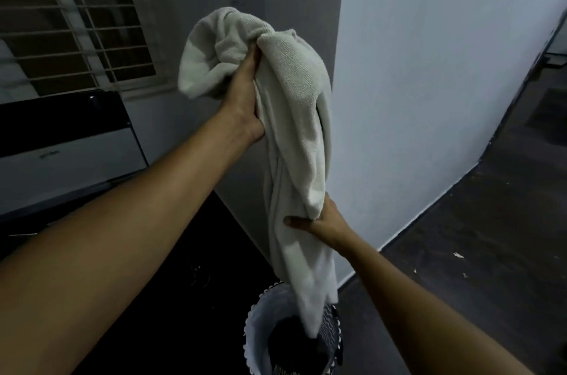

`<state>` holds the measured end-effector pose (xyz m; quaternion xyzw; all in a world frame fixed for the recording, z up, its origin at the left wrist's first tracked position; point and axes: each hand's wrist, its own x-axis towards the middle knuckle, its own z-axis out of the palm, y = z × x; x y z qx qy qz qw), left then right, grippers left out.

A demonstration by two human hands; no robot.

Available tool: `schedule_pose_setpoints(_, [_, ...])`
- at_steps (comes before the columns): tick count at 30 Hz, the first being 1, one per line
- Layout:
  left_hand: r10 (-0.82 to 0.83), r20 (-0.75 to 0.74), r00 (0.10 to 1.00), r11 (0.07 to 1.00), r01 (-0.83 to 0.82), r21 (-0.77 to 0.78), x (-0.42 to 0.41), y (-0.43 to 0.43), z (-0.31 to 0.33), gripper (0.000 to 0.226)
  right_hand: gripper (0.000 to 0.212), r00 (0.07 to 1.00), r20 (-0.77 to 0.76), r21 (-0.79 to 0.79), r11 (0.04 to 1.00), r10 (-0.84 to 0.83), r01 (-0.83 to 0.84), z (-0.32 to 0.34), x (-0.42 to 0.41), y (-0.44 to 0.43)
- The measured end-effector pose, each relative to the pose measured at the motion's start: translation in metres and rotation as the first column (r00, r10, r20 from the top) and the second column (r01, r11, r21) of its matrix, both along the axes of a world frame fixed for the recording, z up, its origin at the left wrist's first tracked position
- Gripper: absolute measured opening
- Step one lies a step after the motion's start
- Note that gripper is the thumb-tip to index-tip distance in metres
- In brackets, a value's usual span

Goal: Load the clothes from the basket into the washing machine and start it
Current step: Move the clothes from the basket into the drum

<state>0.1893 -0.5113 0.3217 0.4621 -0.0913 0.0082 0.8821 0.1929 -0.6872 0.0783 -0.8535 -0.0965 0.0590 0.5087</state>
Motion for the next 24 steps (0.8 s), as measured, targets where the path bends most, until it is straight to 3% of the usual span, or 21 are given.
schedule_pose_setpoints(4, [0.018,0.033,0.999,0.999,-0.016,-0.052,-0.012,0.015,0.004,0.057,0.036,0.989,-0.129,0.364,0.924,-0.077,0.119,0.021,0.001,0.015])
schedule_pose_setpoints(9, [0.151,-0.018,0.988,0.989,-0.151,-0.006,-0.016,0.080,-0.012,0.059,0.029,0.947,-0.180,0.589,0.743,-0.265,0.319,0.062,0.012,0.021])
schedule_pose_setpoints(14, [0.352,-0.165,0.921,0.931,-0.325,0.167,-0.023,0.144,-0.059,0.053,0.032,0.938,-0.196,0.734,0.592,-0.285,0.333,0.125,0.029,0.045])
schedule_pose_setpoints(18, [0.308,-0.290,0.906,0.947,-0.264,0.181,-0.035,0.187,-0.083,0.065,0.029,0.965,-0.203,0.757,0.598,-0.167,0.263,0.158,0.042,0.094])
schedule_pose_setpoints(24, [0.346,-0.421,0.839,0.938,-0.308,0.158,-0.062,0.247,-0.091,0.078,0.019,0.982,-0.186,0.771,0.625,0.042,0.119,0.177,0.041,0.191])
